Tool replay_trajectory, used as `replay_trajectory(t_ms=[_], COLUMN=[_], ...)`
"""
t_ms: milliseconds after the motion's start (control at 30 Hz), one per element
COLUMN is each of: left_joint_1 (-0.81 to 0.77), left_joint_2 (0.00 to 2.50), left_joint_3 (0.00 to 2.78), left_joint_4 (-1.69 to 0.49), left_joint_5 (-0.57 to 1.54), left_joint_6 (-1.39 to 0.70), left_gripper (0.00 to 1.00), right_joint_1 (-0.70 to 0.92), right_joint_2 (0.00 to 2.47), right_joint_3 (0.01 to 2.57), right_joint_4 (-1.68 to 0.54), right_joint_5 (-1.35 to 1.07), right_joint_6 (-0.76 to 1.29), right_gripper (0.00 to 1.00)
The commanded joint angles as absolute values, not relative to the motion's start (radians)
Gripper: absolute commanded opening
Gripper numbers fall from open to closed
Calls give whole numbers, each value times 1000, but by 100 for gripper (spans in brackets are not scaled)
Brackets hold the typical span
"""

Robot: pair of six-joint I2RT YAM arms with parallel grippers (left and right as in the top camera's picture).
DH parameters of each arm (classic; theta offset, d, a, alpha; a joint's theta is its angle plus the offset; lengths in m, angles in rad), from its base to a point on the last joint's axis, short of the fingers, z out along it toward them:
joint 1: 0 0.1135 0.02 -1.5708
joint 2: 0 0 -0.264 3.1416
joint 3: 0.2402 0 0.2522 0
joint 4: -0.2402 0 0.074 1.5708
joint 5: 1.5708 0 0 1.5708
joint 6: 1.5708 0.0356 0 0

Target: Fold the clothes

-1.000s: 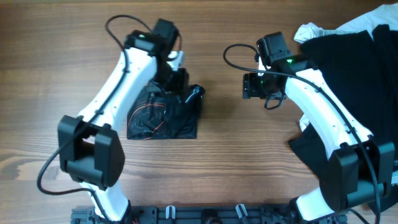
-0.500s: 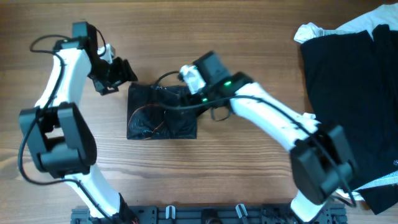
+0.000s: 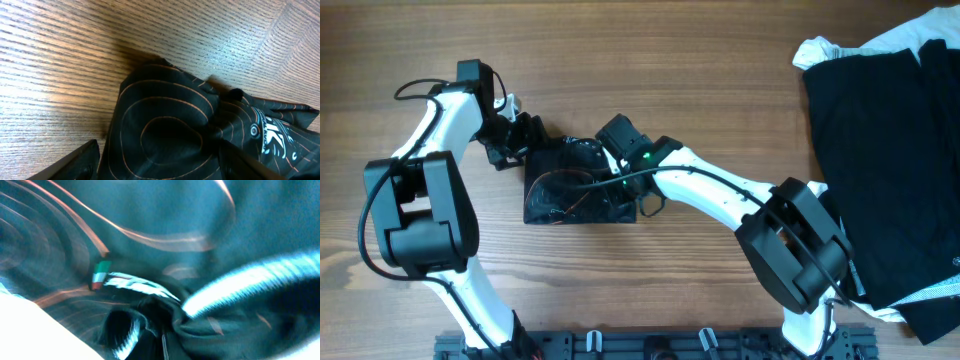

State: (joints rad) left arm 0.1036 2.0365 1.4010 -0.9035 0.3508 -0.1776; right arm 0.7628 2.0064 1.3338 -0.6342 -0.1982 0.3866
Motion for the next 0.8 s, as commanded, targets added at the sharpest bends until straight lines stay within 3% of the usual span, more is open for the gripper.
replay_trajectory(t_ms=[0,33,267,467,500,567,767], left_joint_1=[100,100,101,100,100,95,76], left_joint_2=[2045,2045,2045,2045,2045,2045,2045], left_joint_3=[1393,1393,1393,1393,1393,1393,1335], left_joint_4=[-896,-894,-901,-864,-852,-833,-797], left_joint_5=[370,370,370,371,379,393,393], left_joint_6=[-162,-162,-161,-101,-78,-31,-7], left_gripper=[76,76,84,85,82,66,56], right_joint_1=[745,736,682,579,569,556,556], right_joint_2=[1944,1931,1913,1794,1782,1767,1767], right_joint_3=[1336,1336,1336,1336,1336,1336,1336], right_joint_4=[-756,-803,-928,-925,-926,-929,-933], right_joint_5=[-102,-79,181,191,191,191,190], right_joint_6=[511,503,640,627,623,601,602], right_gripper=[32,44,43,45,45,45,46])
